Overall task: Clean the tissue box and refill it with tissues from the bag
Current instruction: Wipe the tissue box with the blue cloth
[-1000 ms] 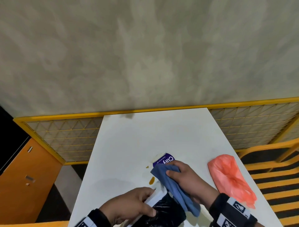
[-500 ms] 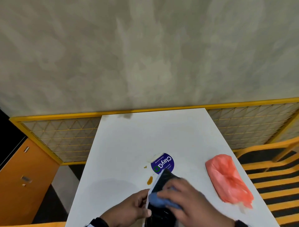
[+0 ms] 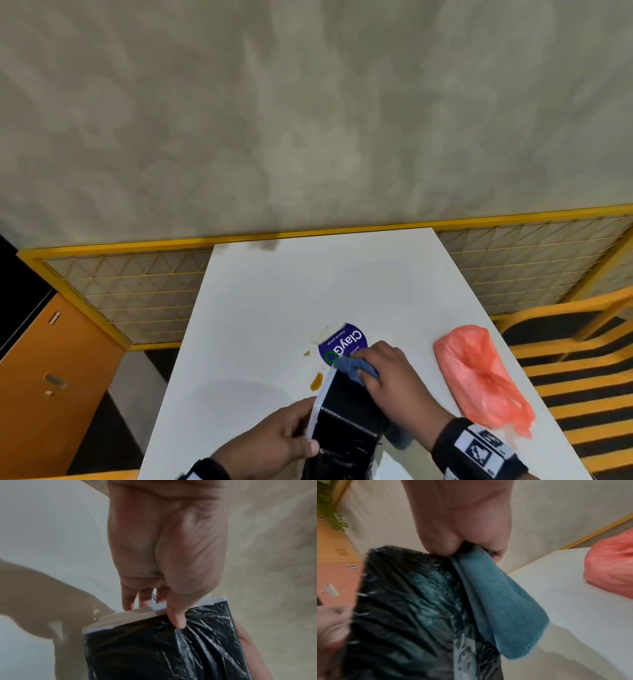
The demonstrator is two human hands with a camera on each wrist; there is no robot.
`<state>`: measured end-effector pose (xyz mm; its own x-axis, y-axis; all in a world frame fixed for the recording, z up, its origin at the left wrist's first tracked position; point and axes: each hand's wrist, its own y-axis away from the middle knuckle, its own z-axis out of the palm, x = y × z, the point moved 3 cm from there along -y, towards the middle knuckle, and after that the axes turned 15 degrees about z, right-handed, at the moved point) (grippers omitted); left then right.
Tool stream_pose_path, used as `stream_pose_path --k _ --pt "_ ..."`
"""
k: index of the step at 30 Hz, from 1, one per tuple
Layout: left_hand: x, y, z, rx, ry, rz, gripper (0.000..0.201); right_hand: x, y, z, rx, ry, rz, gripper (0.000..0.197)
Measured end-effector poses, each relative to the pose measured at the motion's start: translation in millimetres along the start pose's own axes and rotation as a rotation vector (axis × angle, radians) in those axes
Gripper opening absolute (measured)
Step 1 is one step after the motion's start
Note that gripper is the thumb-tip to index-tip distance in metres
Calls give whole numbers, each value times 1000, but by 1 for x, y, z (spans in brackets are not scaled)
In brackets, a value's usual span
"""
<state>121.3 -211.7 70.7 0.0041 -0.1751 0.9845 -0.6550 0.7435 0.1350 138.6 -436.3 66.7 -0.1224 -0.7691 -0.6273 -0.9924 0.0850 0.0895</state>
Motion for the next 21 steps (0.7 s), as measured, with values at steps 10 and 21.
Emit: stream_pose_path --k 10,21 --pt "14 3 0 -68 -166 51 73 27 -24 -28 -8 -466 368 21" --pt "0 10 3 30 -76 -5 55 -25 39 -4 -116 27 -196 30"
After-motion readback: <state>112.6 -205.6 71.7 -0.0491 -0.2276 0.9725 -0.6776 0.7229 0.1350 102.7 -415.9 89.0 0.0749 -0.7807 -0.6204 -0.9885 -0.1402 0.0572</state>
